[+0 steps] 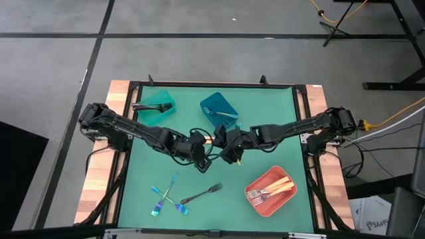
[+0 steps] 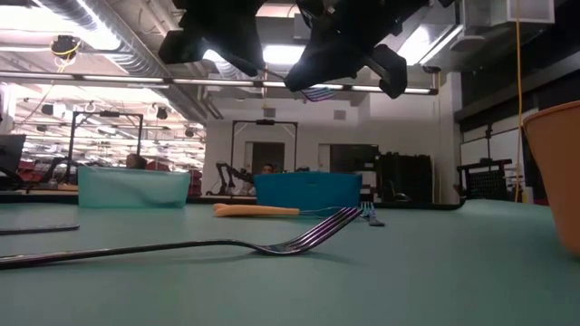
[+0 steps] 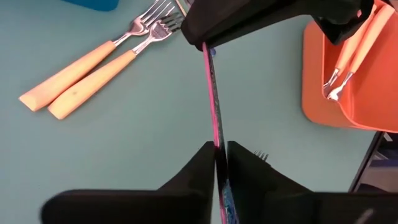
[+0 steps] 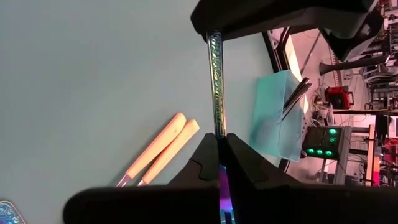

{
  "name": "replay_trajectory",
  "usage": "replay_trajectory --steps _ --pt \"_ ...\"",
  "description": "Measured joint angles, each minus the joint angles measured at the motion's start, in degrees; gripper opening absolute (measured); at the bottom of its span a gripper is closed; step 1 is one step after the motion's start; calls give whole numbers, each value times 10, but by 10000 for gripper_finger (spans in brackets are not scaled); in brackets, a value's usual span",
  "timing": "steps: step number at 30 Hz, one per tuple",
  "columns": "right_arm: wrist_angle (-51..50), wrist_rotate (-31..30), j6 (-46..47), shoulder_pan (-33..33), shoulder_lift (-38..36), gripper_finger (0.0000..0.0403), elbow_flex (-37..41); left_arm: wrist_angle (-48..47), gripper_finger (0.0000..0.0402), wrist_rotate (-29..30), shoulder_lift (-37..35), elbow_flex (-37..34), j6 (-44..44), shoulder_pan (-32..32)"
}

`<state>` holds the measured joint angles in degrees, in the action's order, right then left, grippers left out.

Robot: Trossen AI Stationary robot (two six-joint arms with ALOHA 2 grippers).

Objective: Sort silverware by color (type)
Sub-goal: Put the purple fork into the blue bin

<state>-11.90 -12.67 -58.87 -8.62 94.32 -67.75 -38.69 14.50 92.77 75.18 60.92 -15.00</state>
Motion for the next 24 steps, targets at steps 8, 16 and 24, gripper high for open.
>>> replay_trajectory --steps 8,16,24 --pt "-4 0 0 0 0 0 0 -3 7 1 0 0 2 0" --pt "-3 -3 0 0 0 12 0 -2 3 11 0 0 1 0" --pt "2 -2 1 0 0 61 0 5 1 13 0 0 0 0"
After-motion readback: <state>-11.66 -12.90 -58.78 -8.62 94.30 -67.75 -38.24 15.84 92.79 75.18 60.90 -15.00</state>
